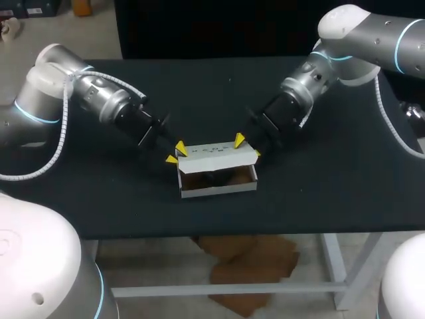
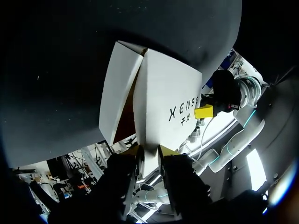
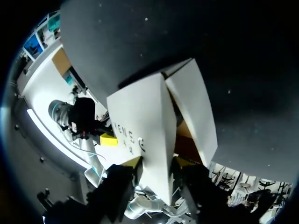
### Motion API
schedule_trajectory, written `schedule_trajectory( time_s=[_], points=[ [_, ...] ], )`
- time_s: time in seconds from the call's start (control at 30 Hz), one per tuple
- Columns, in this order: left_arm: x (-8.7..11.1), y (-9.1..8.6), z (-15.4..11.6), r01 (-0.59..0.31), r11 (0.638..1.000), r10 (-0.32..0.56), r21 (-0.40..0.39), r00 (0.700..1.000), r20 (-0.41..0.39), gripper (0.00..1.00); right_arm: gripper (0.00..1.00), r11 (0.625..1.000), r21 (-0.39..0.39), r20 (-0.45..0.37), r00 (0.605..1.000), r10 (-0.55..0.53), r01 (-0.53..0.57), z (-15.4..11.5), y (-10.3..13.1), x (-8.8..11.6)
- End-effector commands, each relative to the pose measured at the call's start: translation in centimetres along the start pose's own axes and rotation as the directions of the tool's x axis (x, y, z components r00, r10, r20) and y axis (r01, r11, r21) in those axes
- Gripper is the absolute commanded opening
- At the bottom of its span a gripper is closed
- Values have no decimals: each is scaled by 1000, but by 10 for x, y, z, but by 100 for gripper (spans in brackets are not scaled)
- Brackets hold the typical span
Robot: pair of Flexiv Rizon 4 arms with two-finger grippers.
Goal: Assemble the packaging by folding the flat box into shape, placing the metal phone stand inside, and closing the box properly
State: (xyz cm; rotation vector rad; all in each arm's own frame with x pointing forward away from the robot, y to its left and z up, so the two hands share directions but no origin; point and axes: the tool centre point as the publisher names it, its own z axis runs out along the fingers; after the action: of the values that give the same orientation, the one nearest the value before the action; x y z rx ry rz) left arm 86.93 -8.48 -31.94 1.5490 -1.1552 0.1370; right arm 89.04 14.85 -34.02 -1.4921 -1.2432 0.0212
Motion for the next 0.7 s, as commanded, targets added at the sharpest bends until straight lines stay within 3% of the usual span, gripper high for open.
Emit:
schedule_trajectory(
  time_s=[0.03,0.7],
  points=[
    [0,-1,2,-2,1000,2,4,1000,3,27,46,1000,-1,6,1000,0,0,3,2,-1],
    [-8,1,-2,-8,999,7,34,1000,27,31,47,999,-30,52,999,-8,10,3,6,-11]
  ],
)
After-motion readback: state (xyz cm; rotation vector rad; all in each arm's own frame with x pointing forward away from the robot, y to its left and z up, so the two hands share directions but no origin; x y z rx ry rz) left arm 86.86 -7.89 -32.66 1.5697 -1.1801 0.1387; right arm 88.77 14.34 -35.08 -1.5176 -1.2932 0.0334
